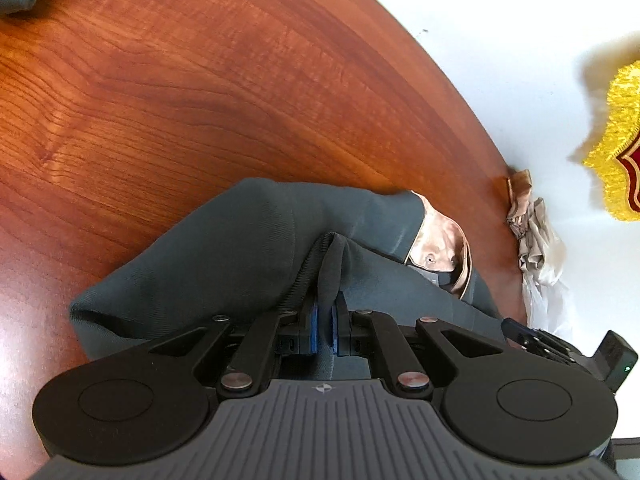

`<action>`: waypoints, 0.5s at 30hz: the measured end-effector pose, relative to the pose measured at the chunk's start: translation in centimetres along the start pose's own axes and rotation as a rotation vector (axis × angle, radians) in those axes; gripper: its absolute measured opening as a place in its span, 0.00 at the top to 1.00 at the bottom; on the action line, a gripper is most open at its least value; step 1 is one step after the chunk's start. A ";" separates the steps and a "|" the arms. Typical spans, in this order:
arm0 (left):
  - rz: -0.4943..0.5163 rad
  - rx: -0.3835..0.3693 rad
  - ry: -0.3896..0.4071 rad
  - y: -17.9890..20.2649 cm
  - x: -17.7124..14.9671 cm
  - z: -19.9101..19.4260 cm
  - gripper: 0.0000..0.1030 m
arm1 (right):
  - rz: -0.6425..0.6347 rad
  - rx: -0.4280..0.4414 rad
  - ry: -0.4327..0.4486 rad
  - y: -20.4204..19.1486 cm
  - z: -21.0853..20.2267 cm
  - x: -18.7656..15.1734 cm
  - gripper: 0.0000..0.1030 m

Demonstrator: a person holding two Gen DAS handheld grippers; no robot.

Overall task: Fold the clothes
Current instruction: 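Lower the folded jacket onto the table and open both tools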

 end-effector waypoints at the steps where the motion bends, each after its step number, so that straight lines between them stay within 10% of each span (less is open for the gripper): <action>1: 0.035 0.005 0.015 0.5 -0.1 -0.4 0.92 | -0.006 0.002 0.000 -0.3 -0.3 -0.1 0.76; 7: 0.170 0.007 0.091 3.1 -1.0 -3.7 0.79 | -0.030 0.012 -0.010 -1.5 -2.2 -0.9 0.48; 15: 0.246 0.116 0.205 5.3 -4.2 -7.7 0.57 | -0.026 -0.014 -0.021 -0.5 -1.3 -0.8 0.47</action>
Point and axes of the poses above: each gripper's, at about its wrist camera, not at the fingertips, and z roughly the way its jaws point, y to its right, x to its top, the point moved 4 cm from there along z, roughly the way its jaws point, and after that the axes turned 10 degrees about x, right-handed, at the moved point
